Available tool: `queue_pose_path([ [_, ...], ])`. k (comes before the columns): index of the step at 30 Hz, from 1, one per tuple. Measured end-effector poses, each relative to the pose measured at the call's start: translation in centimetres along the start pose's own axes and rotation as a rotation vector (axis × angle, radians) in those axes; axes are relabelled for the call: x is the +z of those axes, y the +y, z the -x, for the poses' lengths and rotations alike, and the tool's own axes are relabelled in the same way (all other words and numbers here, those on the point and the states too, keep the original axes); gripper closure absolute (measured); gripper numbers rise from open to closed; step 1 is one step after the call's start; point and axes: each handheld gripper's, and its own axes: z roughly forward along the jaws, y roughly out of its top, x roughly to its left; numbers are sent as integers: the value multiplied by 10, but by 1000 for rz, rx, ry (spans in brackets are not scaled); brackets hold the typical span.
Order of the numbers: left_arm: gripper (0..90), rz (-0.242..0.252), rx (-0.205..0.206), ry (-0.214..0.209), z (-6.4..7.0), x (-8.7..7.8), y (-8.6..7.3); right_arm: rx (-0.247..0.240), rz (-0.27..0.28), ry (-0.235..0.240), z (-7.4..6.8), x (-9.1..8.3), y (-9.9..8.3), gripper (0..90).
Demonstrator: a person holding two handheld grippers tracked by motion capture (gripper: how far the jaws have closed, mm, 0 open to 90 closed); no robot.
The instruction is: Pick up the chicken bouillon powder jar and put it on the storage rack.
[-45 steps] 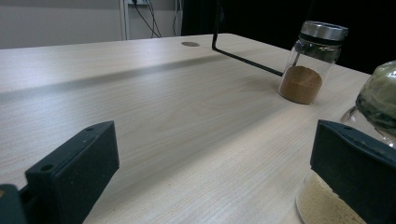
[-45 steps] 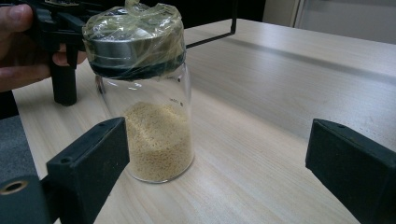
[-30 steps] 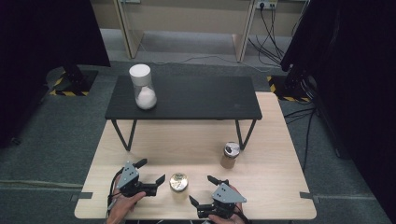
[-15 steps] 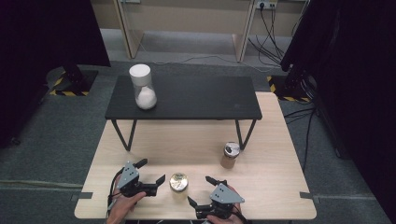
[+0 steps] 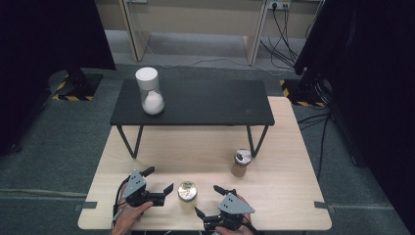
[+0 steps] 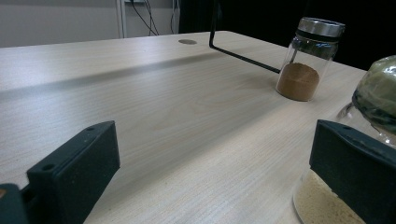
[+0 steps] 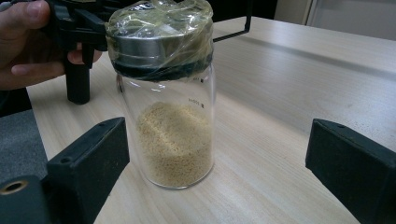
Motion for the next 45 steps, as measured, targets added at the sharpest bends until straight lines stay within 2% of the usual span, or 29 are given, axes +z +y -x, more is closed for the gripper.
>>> queue_pose_path([
  [28,9,1,-2,-3,0,0,0,-7,-13,22,-4,13,4,65],
  [45,9,0,-2,-8,1,0,0,-7,-16,25,-4,16,4,65],
])
